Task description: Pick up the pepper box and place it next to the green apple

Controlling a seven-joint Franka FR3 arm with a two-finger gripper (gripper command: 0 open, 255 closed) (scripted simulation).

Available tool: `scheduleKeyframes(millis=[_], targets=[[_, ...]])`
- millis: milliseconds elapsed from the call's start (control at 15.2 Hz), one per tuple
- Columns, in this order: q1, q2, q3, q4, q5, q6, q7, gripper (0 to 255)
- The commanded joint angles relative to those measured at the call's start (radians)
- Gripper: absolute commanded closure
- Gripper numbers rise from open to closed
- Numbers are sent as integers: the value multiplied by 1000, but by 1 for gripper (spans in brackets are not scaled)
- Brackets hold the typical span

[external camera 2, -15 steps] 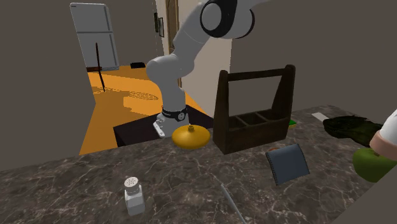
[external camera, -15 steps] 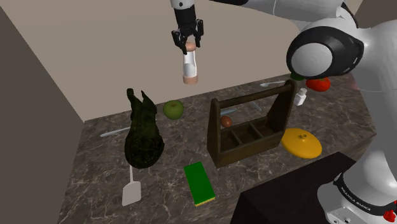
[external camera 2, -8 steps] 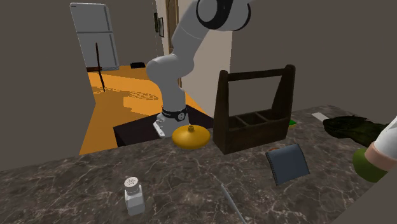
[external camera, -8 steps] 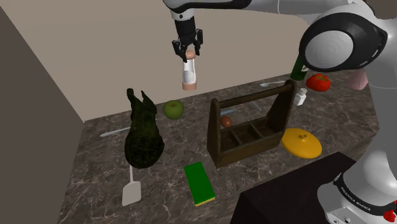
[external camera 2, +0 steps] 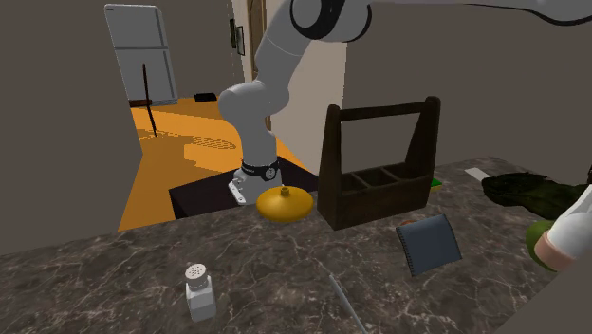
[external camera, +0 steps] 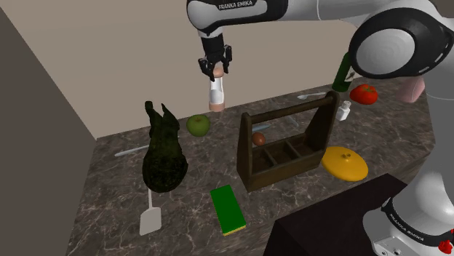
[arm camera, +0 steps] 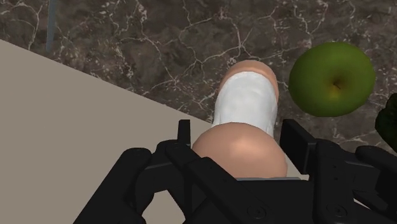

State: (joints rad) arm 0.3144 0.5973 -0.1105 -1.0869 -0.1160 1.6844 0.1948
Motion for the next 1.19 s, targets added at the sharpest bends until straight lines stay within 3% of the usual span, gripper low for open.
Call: scheduleKeyframes(millis=[0,792,1122], targets=[[1,-7,0,-39,-1,32,5,255],[3,-2,1,-201,-6,197,28,255],[3,-2,1,-201,-6,197,28,255]])
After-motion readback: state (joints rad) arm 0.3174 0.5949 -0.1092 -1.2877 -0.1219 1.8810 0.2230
